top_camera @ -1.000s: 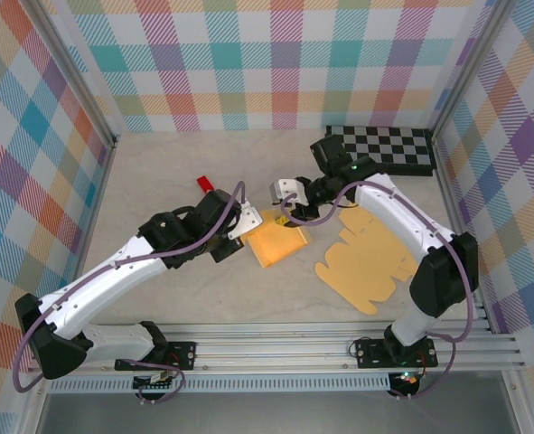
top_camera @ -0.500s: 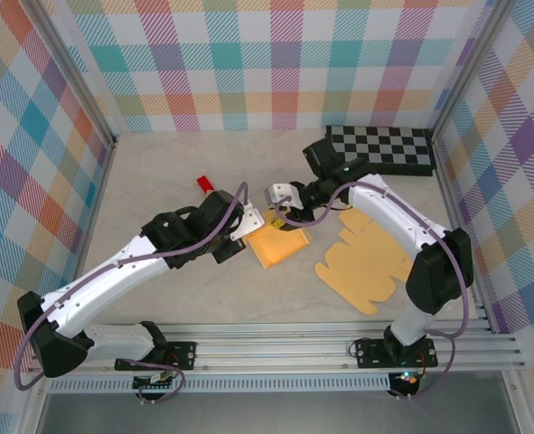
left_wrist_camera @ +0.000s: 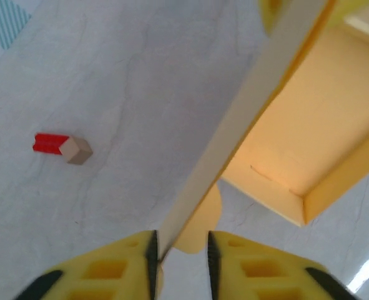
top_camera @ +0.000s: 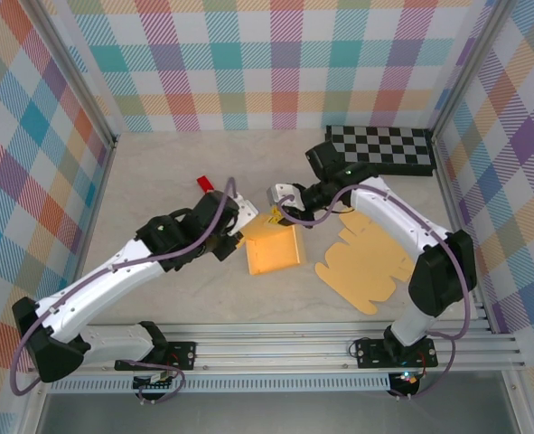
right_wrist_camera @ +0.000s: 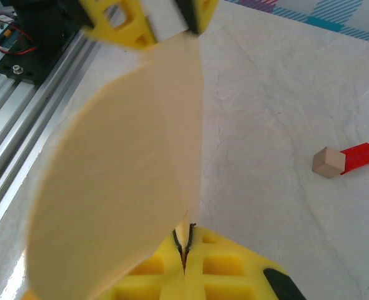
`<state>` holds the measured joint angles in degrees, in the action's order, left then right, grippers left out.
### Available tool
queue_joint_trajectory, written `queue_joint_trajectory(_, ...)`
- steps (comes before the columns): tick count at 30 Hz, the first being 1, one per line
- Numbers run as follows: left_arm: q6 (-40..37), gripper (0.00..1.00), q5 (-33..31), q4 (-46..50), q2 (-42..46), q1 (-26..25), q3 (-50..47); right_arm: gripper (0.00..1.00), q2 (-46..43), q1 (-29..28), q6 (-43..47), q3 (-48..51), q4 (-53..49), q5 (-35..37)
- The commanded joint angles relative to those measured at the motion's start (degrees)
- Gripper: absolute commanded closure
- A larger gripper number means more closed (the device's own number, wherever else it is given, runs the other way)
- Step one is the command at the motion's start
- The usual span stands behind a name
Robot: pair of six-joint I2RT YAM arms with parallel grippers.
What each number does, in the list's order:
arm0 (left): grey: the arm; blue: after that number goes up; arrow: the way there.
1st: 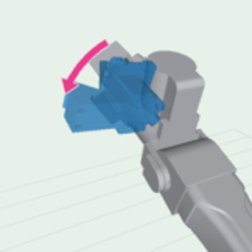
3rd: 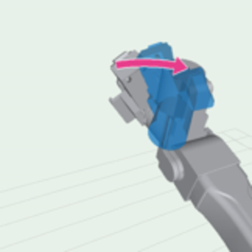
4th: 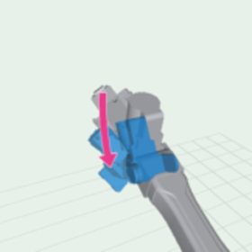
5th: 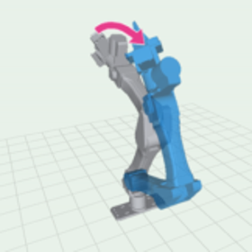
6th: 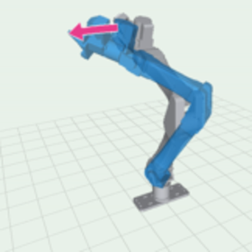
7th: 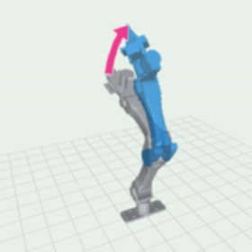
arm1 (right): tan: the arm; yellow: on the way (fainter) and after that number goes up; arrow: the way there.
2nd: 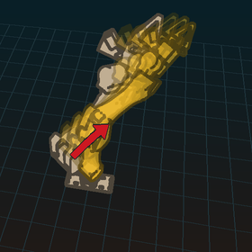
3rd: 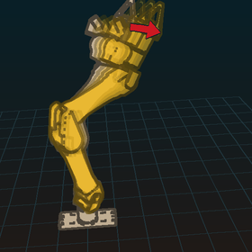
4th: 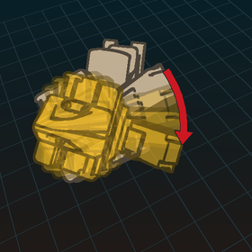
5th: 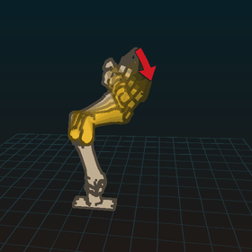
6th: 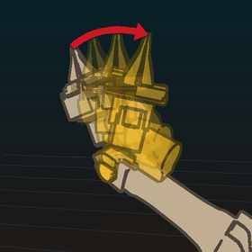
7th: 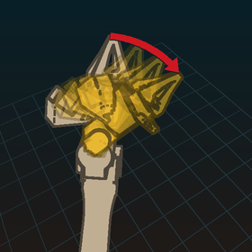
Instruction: Fold the paper box
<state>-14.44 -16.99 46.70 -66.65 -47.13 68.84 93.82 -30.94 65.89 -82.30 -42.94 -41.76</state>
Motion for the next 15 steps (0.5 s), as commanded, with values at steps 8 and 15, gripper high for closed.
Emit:
queue_joint_trajectory(8, 35.64, 0.09, 4.17, -7.33, 16.41, 16.34, -9.84, 1.0, -12.28, 3.23, -15.73, 23.45, 36.78, -2.5)
queue_joint_trajectory(15, 45.29, 0.0, 11.06, -2.26, -2.85, 22.42, 1.91, 1.0, -15.29, 2.21, -20.01, 33.8, 51.28, 1.89)
